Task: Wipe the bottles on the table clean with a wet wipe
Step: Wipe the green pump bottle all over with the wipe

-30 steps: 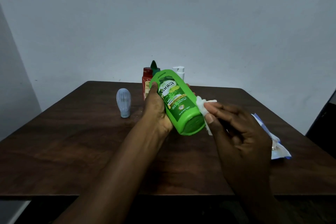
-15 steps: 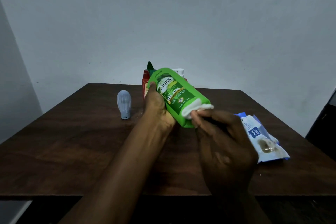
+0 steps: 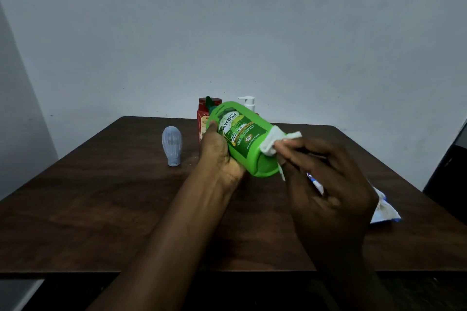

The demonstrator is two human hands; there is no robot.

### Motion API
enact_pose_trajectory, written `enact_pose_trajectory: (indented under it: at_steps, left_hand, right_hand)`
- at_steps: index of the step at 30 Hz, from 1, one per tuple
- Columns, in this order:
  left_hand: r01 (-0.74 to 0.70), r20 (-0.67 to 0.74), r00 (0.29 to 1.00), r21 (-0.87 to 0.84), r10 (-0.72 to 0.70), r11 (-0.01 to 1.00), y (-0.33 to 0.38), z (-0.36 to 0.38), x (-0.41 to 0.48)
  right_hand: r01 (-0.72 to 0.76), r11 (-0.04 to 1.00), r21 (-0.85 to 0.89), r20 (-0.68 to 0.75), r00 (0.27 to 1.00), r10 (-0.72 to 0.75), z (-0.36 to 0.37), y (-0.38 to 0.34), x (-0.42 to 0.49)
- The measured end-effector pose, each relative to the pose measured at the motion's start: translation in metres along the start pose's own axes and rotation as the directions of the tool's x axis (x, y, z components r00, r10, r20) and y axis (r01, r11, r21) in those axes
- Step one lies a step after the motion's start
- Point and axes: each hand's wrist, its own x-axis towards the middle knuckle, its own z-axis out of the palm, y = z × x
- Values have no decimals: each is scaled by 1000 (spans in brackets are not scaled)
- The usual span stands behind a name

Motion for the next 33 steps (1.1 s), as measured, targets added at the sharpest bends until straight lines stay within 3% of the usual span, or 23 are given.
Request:
enact_pose_trajectory:
  at_steps: [2, 6, 12, 23, 30, 33]
  left_hand:
    - [-4, 17, 1000, -6, 4, 1000, 2, 0, 1]
    - [-15, 28, 999, -14, 15, 1000, 2, 2, -4]
    - [-22, 17, 1000, 5, 22, 1000, 4, 2, -2]
    - [-22, -9, 1000, 25, 22, 999, 3, -5, 1]
    - [-33, 27, 999, -16, 33, 999, 1, -6, -1]
    - [-27, 40, 999, -38, 29, 999, 1, -7, -1]
  right_hand:
    - [-139, 987, 83, -68, 987, 145, -10, 3, 29]
    - [-176, 982, 71, -93, 979, 182, -10, -1, 21]
    - [-63, 998, 24, 22, 998, 62, -3, -3, -3]
    - [25, 1000, 10, 62, 998, -26, -3, 1, -8]
    - [-96, 995, 20, -4, 995, 96, -8, 7, 13]
    - [-266, 951, 156, 4, 963, 268, -7, 5, 25]
